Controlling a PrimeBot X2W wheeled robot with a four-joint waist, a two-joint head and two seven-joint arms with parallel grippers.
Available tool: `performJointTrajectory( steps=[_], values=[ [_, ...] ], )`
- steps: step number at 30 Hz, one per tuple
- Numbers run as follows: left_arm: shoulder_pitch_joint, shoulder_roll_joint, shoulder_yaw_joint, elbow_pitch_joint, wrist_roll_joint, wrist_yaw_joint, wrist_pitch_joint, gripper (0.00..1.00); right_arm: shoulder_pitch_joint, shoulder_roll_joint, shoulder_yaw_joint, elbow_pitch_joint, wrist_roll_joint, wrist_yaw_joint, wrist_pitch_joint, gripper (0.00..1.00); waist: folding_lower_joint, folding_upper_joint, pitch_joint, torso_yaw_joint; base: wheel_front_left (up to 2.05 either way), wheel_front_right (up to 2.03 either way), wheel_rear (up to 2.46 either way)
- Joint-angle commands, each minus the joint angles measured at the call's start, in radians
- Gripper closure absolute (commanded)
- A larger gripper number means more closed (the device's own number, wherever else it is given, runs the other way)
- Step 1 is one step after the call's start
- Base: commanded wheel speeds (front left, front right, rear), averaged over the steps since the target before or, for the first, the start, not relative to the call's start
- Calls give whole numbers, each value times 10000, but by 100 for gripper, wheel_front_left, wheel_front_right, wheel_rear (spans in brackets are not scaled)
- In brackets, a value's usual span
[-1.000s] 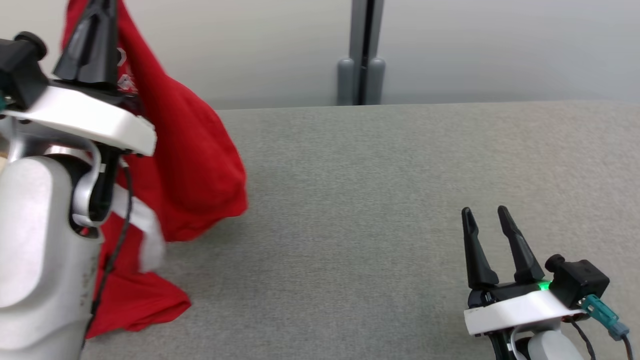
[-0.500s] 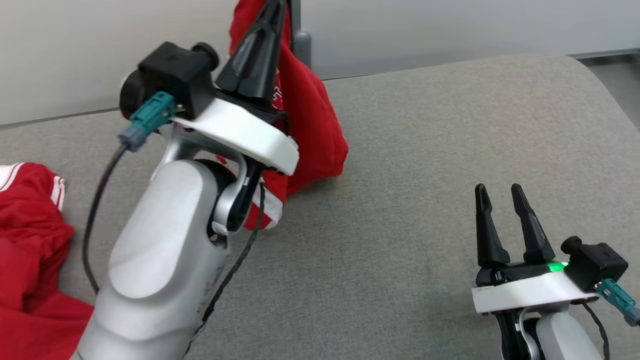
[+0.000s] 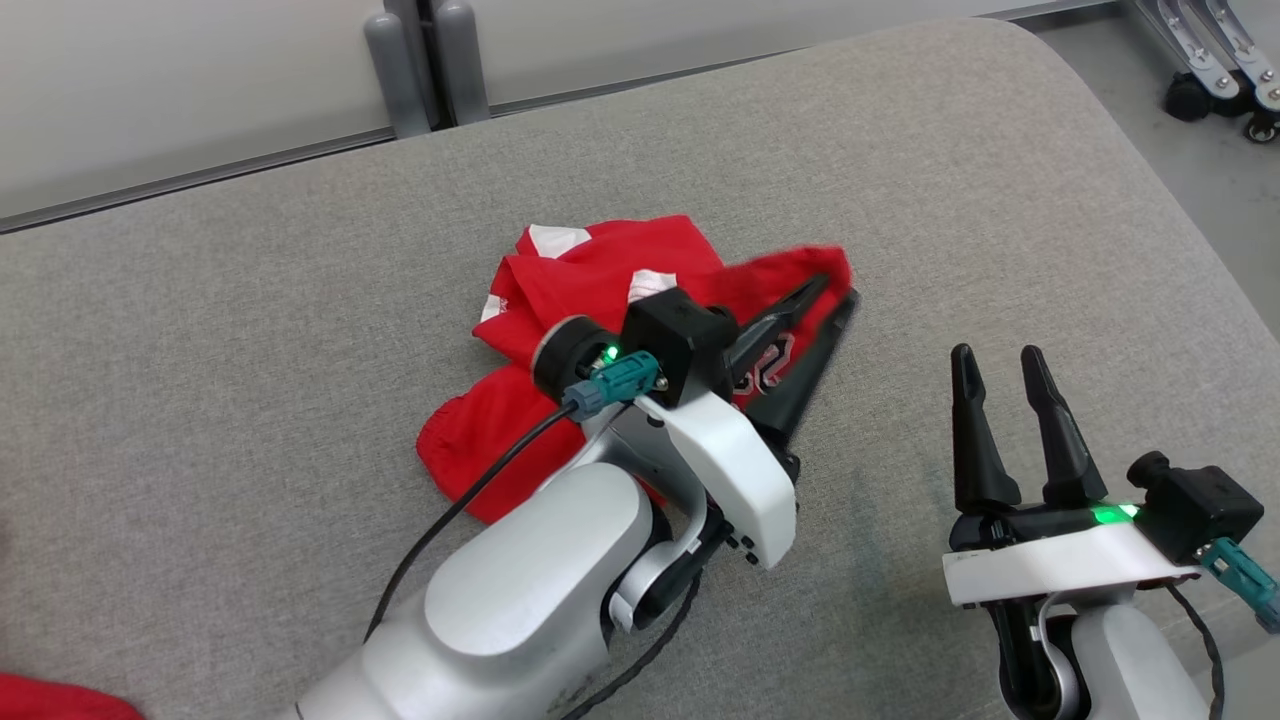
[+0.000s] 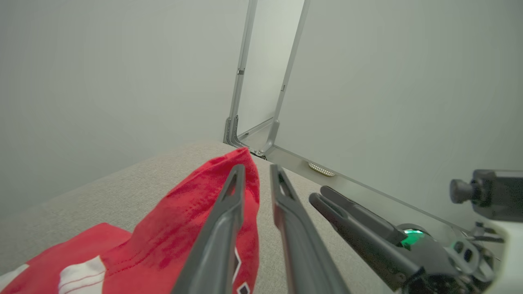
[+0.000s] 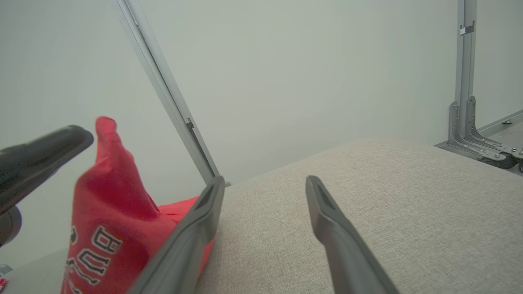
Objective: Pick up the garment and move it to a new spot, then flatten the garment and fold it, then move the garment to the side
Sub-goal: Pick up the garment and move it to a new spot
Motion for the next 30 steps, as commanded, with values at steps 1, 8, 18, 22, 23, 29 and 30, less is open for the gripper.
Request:
performJointTrajectory(
  steps=[1,8,18,22,23,29,30],
  values=[
    [-236,43,-129,25,-189,21,-85,0,-95,-10,-36,-13,53,0,-11,0,0,0,44,-37,0,0,0],
    [-923,50,-457,658,-1071,303,-1140,0,29,-13,-242,-2,-108,0,-11,0,0,0,-72,429,0,0,0],
    [-108,1197,1308,1411,-686,435,-1873,0,346,-17,-630,-52,-847,0,-11,0,0,0,-731,1837,0,0,0],
    [1169,1792,2238,1055,-97,254,-1870,0,572,-15,-699,-16,-1153,0,-11,0,0,0,-1032,2441,0,0,0],
    [1169,1792,2238,1055,-97,254,-1870,0,572,-15,-699,-16,-1153,0,-11,0,0,0,-1032,2441,0,0,0],
    [3278,1882,3563,421,882,-150,-1871,0,875,-17,-584,146,-1456,0,-11,0,0,0,-1445,3020,0,0,0],
    [3636,1748,3872,267,1039,-161,-1870,0,901,-17,-570,151,-1485,0,-11,0,0,0,-1496,3084,0,0,0]
  ],
)
